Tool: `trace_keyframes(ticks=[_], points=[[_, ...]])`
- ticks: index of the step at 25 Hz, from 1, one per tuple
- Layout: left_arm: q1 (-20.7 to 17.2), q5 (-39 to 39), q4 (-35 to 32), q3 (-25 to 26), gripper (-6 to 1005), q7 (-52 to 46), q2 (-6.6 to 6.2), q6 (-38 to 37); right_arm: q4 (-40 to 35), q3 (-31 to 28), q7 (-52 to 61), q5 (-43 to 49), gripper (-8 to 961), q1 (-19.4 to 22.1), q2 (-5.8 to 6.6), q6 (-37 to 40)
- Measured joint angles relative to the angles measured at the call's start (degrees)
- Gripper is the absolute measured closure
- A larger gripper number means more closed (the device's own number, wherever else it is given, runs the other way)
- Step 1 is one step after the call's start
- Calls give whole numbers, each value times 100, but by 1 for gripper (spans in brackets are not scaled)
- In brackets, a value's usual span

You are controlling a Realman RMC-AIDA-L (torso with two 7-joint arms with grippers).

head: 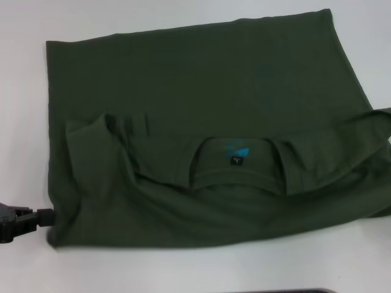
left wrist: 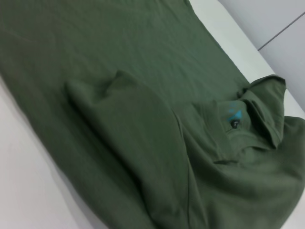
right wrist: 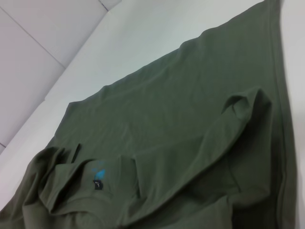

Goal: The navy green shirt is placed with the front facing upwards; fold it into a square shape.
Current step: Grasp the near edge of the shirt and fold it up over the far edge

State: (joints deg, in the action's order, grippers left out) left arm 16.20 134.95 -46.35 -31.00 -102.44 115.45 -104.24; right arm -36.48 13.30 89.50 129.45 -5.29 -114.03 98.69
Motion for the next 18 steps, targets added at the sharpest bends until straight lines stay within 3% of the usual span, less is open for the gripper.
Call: trace_keyframes(ticks=[18], points=[[101, 3, 57, 90, 953, -459, -227, -84, 1, -28, 0, 2, 909, -121, 17, 0]])
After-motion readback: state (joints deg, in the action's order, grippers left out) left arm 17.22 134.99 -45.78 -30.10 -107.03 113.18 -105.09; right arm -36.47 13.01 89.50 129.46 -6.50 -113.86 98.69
